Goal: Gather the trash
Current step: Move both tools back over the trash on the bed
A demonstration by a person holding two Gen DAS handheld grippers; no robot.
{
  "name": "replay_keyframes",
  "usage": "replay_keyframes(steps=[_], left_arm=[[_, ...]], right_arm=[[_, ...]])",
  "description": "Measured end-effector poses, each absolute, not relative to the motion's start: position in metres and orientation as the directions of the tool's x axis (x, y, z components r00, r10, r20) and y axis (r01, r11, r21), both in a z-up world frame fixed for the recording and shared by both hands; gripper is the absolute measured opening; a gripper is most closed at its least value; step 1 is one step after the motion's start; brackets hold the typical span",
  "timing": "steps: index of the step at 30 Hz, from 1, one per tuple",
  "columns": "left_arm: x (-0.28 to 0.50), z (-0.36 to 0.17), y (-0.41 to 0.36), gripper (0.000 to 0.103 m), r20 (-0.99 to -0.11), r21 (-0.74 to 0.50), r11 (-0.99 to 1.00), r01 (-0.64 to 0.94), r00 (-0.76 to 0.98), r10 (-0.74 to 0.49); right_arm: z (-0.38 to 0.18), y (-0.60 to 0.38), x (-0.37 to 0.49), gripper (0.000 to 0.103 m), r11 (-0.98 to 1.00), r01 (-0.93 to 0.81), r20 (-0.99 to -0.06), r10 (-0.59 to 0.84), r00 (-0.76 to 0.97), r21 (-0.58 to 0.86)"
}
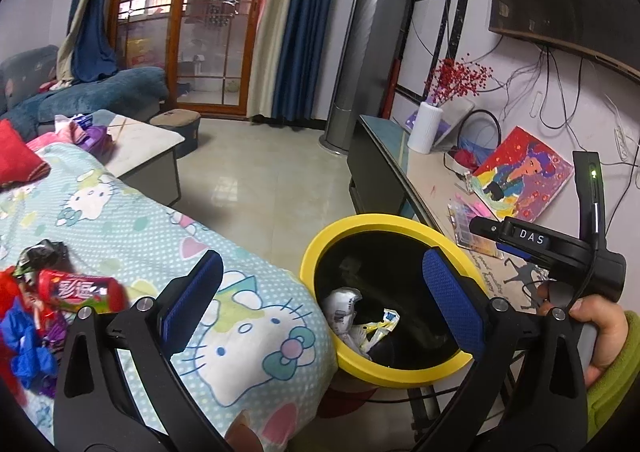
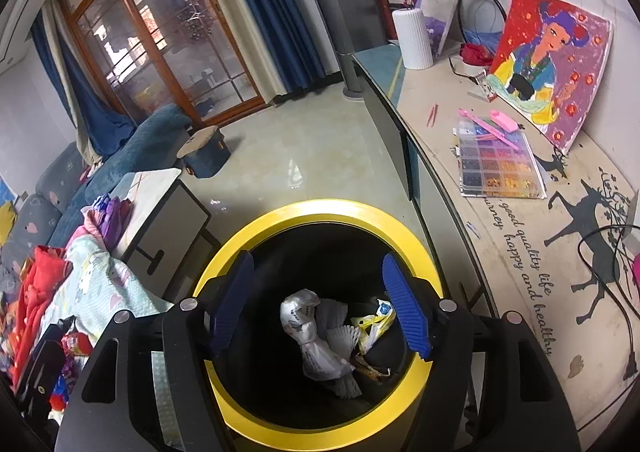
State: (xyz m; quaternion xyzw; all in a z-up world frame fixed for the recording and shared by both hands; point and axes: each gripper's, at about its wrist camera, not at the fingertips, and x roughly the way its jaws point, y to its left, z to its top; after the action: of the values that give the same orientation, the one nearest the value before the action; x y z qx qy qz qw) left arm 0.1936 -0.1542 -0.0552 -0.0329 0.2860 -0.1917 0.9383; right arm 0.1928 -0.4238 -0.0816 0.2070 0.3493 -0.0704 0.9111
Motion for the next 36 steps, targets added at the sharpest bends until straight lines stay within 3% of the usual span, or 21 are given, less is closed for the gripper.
replay_keyframes(steps=[36], left_arm=[[0.145,-0.020,-0.045,0.092,-0.429,-0.181,0.977,0.110,0.885,-0.179]], right_arm=[[-0.018,-0.314,0.160,0.068,0.963,-0.040,-0.519,0.179,0.836,0.268]])
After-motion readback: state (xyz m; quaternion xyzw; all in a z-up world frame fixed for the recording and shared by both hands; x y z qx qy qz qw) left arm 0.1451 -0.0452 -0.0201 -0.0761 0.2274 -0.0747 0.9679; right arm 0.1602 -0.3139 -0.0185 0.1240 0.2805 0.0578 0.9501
